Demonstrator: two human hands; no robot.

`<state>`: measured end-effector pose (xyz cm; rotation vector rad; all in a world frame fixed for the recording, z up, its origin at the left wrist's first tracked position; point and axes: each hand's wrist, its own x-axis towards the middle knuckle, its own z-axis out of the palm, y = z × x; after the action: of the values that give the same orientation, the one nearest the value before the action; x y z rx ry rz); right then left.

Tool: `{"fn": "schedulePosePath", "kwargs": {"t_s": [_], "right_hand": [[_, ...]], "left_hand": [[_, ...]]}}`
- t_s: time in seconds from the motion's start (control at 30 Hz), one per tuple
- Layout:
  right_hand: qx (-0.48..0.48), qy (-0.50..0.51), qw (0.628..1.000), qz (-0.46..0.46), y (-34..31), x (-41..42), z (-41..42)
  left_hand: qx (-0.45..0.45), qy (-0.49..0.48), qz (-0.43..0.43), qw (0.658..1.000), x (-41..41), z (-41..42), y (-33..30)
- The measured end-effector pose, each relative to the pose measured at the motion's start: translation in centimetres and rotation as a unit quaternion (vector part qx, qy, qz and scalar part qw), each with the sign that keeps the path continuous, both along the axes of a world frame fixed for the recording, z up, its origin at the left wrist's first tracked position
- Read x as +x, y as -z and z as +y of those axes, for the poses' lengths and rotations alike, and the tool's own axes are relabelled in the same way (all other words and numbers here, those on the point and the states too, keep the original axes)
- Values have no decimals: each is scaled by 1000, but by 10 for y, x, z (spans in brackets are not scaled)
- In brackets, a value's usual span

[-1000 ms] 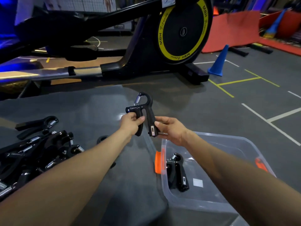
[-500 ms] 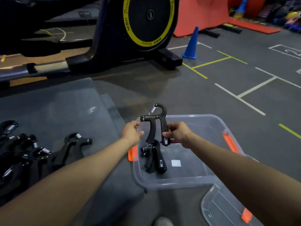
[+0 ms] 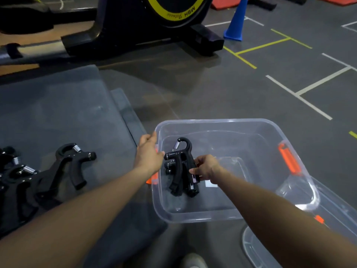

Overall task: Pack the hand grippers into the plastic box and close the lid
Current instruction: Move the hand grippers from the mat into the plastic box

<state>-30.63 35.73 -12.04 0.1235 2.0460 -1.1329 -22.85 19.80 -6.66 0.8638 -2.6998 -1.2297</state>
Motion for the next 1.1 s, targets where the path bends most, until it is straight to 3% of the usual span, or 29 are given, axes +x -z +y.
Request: {"fn": "schedulePosePath", "kwargs": {"t_s": [0.37,0.57,0.67,0.83,0.97,1.1], "right_hand": [[11,21,999,-47,17,3,-6],[144,-93,978,117,5,-4,-11],[108,-73,975,182,-23,-6,-25],[7,-9,962,271,-75,-3,-74],[-23,-56,945,322,-105,15,-126],[0,-125,948,292,-100,48,-178]], "left_hand": [[41,-18,15,999,0,-1,1],[42,8,-9,999,3,-4,-4],[17,37,-28,999,8,-15,-12],[-3,-23,-23,999,30,-63,-28],[-10,-82,-29,996,60,-107,-35],[-37,-118,-57,991,90,-147,-31]]}}
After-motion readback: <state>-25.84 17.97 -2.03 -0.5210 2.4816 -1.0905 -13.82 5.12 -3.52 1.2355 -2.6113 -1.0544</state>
